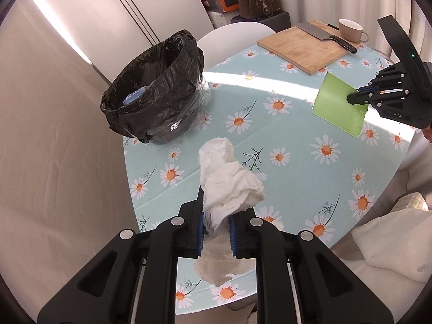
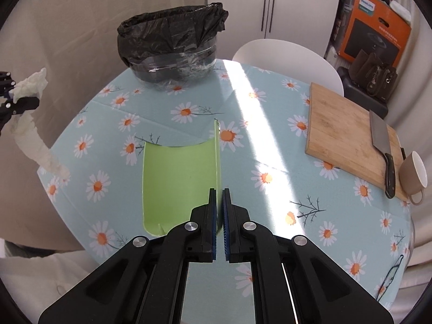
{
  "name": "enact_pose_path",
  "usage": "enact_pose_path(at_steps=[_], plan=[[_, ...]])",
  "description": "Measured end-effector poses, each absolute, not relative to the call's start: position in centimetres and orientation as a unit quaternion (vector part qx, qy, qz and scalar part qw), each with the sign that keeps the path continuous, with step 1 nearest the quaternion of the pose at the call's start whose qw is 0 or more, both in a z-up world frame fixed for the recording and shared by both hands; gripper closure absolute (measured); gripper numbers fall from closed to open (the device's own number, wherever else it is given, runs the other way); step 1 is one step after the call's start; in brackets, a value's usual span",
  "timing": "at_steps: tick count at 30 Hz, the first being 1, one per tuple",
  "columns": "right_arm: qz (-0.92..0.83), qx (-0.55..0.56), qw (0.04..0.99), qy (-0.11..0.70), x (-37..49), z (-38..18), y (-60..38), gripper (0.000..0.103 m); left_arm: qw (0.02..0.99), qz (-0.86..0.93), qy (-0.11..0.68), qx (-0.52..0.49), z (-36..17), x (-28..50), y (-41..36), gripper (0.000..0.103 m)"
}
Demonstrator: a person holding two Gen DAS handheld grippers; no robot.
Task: Collect trash
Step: 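Carry the tissue and green lid up over the trash bin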
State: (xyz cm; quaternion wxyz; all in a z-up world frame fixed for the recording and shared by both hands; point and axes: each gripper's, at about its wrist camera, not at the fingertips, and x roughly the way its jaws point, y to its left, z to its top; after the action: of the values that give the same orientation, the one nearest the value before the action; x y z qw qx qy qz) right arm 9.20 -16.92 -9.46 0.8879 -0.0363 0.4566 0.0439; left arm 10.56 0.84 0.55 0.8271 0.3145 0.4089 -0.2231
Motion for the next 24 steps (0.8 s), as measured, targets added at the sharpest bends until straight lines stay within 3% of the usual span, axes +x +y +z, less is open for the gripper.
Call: enact_pose_path(at_steps=[24], plan=[[0.020,-0.023,0.942,0.335,15.6,3.0,-14.8,0.099,0.871,-0.218,0.363,0.250,9.5,22.6,5.2,0.087]])
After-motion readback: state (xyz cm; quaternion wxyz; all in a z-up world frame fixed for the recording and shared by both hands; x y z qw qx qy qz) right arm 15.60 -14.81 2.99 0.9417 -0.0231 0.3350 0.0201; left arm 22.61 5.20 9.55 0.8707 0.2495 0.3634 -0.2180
